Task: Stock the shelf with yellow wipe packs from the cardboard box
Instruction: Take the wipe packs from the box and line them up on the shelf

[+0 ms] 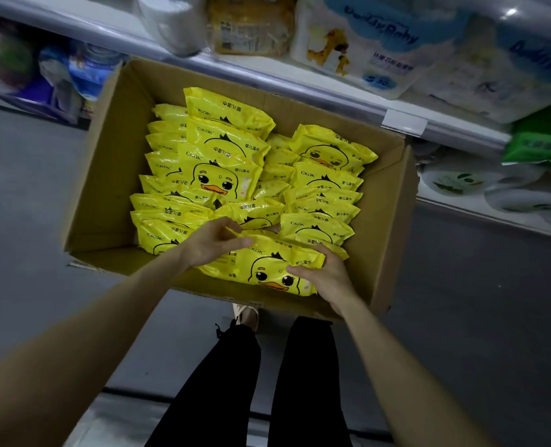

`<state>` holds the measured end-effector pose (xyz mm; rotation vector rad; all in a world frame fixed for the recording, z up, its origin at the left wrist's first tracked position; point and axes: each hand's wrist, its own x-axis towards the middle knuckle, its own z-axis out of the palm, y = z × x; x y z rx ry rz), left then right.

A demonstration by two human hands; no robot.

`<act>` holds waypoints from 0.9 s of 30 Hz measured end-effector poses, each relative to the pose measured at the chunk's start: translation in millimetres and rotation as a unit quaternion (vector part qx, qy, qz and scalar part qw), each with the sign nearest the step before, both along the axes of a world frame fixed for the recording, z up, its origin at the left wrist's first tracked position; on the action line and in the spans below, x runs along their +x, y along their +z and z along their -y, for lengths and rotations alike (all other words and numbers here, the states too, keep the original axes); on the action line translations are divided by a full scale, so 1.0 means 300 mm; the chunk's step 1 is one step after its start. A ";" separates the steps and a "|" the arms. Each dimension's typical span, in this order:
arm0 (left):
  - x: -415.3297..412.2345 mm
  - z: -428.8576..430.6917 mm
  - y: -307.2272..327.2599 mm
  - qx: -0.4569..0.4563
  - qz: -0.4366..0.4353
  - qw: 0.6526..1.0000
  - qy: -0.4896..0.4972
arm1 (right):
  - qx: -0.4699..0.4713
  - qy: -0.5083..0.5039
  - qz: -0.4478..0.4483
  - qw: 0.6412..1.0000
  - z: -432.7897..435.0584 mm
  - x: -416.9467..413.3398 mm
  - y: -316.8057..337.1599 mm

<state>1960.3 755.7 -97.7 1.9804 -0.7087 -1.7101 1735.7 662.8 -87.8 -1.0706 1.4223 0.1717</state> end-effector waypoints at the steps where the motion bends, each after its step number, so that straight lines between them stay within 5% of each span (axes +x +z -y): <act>1: 0.020 -0.016 0.001 0.013 0.009 1.000 -0.005 | -0.011 -0.008 0.000 1.000 -0.004 0.000 0.006; 7: 0.071 -0.115 -0.040 0.110 0.050 0.973 -0.197 | -0.052 -0.053 -0.009 0.997 -0.012 -0.046 0.011; 16: 0.010 -0.084 -0.067 0.098 0.149 0.953 -0.245 | -0.078 -0.057 -0.003 0.995 -0.046 -0.060 -0.002; 22: 0.004 -0.086 -0.092 0.067 0.206 0.964 -0.157 | -0.081 -0.098 0.006 0.992 -0.032 -0.068 0.011; 27: 0.007 -0.067 -0.097 0.063 0.162 0.984 -0.025 | -0.075 -0.118 0.015 0.990 -0.012 -0.074 0.003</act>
